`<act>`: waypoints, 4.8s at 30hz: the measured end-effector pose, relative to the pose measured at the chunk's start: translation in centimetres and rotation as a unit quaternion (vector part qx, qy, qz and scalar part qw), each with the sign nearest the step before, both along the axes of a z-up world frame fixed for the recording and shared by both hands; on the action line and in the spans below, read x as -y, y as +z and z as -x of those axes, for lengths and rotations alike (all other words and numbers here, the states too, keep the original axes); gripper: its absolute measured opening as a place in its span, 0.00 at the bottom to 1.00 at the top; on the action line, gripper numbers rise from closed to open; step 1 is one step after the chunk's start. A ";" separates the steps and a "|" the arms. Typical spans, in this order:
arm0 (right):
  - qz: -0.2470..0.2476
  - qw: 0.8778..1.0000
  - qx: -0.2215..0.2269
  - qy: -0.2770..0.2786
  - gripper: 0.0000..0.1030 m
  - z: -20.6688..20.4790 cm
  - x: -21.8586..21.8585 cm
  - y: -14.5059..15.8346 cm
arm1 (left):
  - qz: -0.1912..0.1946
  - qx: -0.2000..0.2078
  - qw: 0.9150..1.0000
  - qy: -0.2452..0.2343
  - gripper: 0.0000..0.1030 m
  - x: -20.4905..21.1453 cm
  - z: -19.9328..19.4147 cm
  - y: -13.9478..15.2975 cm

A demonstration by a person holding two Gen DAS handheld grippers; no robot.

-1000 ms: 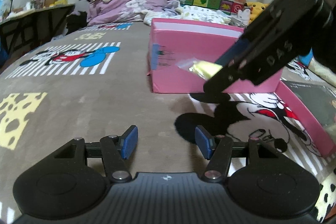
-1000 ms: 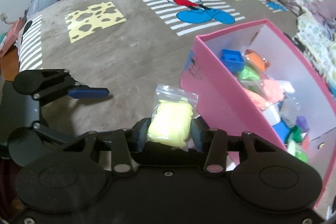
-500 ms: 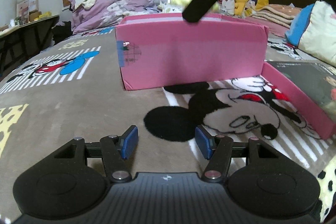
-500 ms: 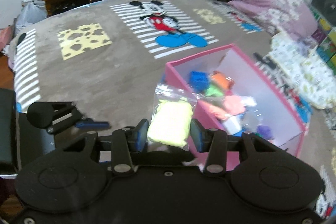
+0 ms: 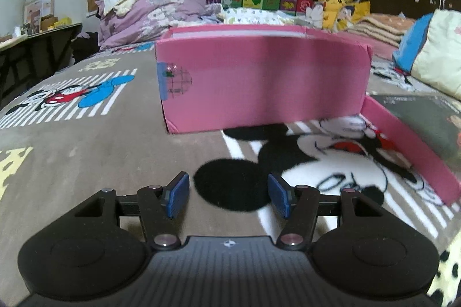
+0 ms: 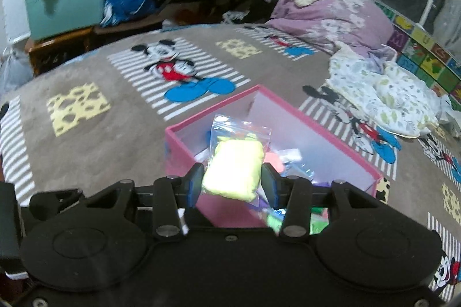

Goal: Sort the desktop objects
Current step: 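Lift the yellow packet with the right gripper over the pink box, then lower the yellow packet into the box and open the right gripper, then move the right gripper to the black MEIYAOU album and grip its edge, then grip the album edge with the left gripper while the right gripper holds the album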

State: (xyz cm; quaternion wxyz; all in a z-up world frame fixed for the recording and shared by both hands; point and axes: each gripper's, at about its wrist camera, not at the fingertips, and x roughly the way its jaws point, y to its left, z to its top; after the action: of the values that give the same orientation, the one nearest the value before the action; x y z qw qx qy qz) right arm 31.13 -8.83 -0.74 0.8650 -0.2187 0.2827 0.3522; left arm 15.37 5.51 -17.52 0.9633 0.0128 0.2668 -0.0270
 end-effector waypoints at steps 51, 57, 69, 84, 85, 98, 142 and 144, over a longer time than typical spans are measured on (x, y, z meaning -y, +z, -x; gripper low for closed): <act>0.104 0.976 -0.058 -0.182 0.56 -16.5 2.5 -6.5 | 0.071 0.016 0.997 -0.001 0.57 -2.0 -0.5 0.0; 0.075 0.976 -0.059 -0.196 0.62 -15.2 3.6 -4.5 | 0.066 0.019 0.998 -0.001 0.57 -1.9 -0.4 0.2; 0.047 0.970 -0.071 -0.226 0.74 -9.3 9.7 -3.0 | 0.061 0.019 0.998 -0.010 0.57 -1.1 -0.1 0.5; -0.039 0.930 -0.115 -0.348 0.91 -3.1 23.7 -3.6 | 0.113 0.028 0.992 -0.042 0.71 0.0 0.2 0.8; -0.051 0.925 -0.124 -0.356 0.92 -2.6 25.1 -3.9 | 0.120 0.026 0.991 -0.047 0.71 0.2 0.1 0.8; -0.128 0.877 -0.180 -0.427 0.97 2.4 38.3 -8.4 | 0.214 0.003 0.971 -0.108 0.73 5.5 -0.7 0.6; -0.074 0.920 -0.271 -0.274 0.99 6.7 37.1 -11.8 | 0.148 -0.012 0.959 -0.240 0.74 16.3 -0.4 2.4; -0.084 0.919 -0.263 -0.282 0.99 7.3 37.6 -11.2 | 0.153 -0.014 0.959 -0.237 0.74 16.4 0.1 2.7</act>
State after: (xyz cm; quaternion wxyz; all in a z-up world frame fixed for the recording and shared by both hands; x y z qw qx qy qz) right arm 23.80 -46.39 -11.99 0.8379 0.0440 0.5197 0.1607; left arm 15.32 -10.85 -14.83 0.9159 -0.0722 0.2624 -0.2952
